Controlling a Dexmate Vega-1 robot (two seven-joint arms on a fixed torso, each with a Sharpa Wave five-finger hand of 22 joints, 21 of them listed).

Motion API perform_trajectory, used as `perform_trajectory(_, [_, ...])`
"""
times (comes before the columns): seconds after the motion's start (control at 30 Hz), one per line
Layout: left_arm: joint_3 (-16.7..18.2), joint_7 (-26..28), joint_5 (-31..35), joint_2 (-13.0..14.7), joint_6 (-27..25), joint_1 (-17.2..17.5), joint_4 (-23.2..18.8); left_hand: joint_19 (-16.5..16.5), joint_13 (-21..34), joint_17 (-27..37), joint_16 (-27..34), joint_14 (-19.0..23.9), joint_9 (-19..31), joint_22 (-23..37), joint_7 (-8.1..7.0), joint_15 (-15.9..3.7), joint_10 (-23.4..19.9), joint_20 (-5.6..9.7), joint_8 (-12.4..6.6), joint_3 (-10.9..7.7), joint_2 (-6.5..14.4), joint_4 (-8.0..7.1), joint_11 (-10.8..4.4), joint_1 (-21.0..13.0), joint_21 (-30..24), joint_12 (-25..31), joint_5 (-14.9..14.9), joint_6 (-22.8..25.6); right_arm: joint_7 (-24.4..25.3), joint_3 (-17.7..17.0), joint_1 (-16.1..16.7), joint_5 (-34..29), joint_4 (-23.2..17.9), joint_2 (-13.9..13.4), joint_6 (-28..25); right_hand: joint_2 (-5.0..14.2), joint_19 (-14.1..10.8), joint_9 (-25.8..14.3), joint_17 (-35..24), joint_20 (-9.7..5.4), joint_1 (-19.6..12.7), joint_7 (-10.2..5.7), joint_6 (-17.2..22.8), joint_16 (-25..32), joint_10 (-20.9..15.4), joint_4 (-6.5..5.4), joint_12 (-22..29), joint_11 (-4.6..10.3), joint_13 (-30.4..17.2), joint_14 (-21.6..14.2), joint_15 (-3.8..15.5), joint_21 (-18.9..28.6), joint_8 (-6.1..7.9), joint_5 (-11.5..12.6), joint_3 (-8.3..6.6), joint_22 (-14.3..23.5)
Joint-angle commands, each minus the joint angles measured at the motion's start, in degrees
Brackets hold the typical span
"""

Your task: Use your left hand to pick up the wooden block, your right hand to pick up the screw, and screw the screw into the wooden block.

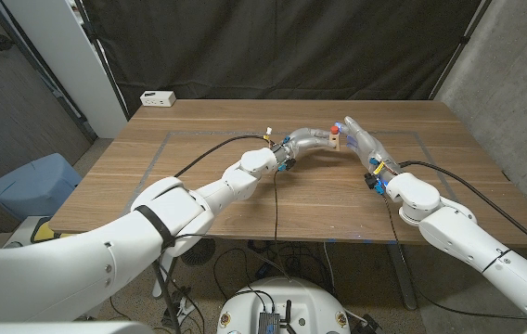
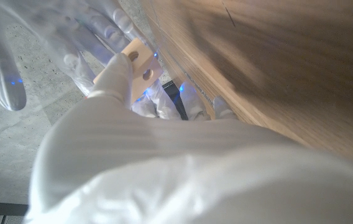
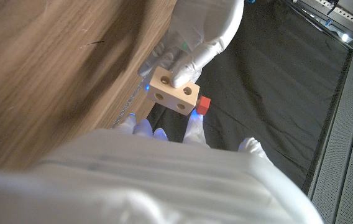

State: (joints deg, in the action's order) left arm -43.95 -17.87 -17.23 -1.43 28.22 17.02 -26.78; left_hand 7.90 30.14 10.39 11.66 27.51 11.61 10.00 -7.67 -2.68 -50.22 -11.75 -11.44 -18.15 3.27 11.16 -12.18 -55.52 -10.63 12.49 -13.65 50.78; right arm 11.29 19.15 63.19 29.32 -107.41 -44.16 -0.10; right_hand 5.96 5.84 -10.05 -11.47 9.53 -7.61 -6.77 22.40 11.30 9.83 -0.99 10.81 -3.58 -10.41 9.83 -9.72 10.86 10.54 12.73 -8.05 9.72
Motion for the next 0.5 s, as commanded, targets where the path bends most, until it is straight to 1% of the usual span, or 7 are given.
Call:
perform_trajectory(0.03, [0.1,0.1,-0.1,0.3,-0.7,0.6,-1.0,0.3,0.2,0.2,0.0,-0.1,0.1,0.1,0.19,-1.55,-0.4,-0.17,-0.37,-2.37,1.4,-2.31,0.05,0.8,-0.5,0.4,-0.4,0.5,0.7,-0.6,1.2,-0.2,-1.3,-0.6,-0.2,0.06,0.1,-0.2,-0.1,-0.16,0.5,0.08,0.6,0.4,5.0,0.04,0.2,-0.17,0.0,10.0,0.31,0.2,0.14,0.2,-0.59,0.2])
perform_trajectory(0.27, [0.4,0.1,-0.6,0.3,-0.9,0.7,-1.0,0.3,0.1,0.2,0.0,-0.1,0.1,0.1,0.04,-1.58,-0.4,-0.19,-0.33,-2.37,1.4,-2.38,0.03,1.0,-0.5,0.4,-0.4,0.4,0.5,-0.6,1.3,-0.6,-1.6,-0.9,-0.4,0.06,0.0,-0.2,-0.1,-0.12,0.5,0.04,0.7,0.4,4.9,0.03,0.2,-0.10,0.0,9.9,0.31,0.3,0.15,0.2,-0.62,0.2])
perform_trajectory(0.5, [0.4,-0.2,-0.6,-0.8,-0.6,-0.4,1.7,0.2,0.1,0.2,0.0,-0.1,0.1,0.1,0.13,-1.55,-0.3,-0.15,-0.34,-2.39,1.4,-2.33,0.08,0.9,-0.5,0.3,-0.4,0.5,0.3,-0.6,1.5,-0.7,-2.0,-1.3,-0.8,0.05,-0.1,-0.2,-0.1,-0.09,0.5,0.13,0.7,0.4,4.8,0.03,0.3,-0.06,0.0,9.9,0.32,0.3,0.15,0.2,-0.64,0.2])
